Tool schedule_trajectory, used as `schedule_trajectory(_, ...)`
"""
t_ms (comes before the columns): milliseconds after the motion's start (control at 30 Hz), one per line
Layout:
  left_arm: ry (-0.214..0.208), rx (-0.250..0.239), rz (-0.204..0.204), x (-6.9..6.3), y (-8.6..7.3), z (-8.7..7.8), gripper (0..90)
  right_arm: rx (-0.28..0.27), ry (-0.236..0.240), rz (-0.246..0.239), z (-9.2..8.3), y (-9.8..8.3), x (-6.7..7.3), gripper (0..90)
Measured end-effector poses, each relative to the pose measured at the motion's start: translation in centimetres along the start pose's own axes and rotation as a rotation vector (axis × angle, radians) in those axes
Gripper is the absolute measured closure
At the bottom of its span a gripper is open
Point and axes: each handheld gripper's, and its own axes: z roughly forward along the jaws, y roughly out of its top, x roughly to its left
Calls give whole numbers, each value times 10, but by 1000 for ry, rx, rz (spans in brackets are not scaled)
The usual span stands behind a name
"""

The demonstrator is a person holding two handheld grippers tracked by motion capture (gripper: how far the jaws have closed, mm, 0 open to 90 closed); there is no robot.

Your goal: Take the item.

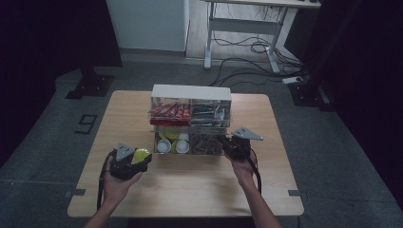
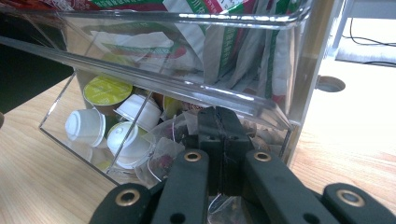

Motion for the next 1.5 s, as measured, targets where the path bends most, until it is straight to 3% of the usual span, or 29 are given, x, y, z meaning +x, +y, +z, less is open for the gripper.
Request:
schedule_trajectory(600, 41, 92, -68, 23, -32, 26, 406, 9, 0, 2, 4, -4, 1, 888)
schedule_trajectory(1067, 57, 155, -86, 26, -47, 43, 403, 19, 1, -1, 6, -7, 1, 888)
schedule_trajectory(1267, 51, 160, -92, 27, -48, 45, 398, 22, 0, -3, 6, -8, 1, 888)
schedule_trajectory(1367, 34, 182, -98, 28, -48, 47, 347, 22, 0, -3, 6, -8, 1, 888)
schedule_trajectory(1500, 29, 161, -88, 27, -47, 41, 278, 24, 0, -3, 6, -8, 1, 888)
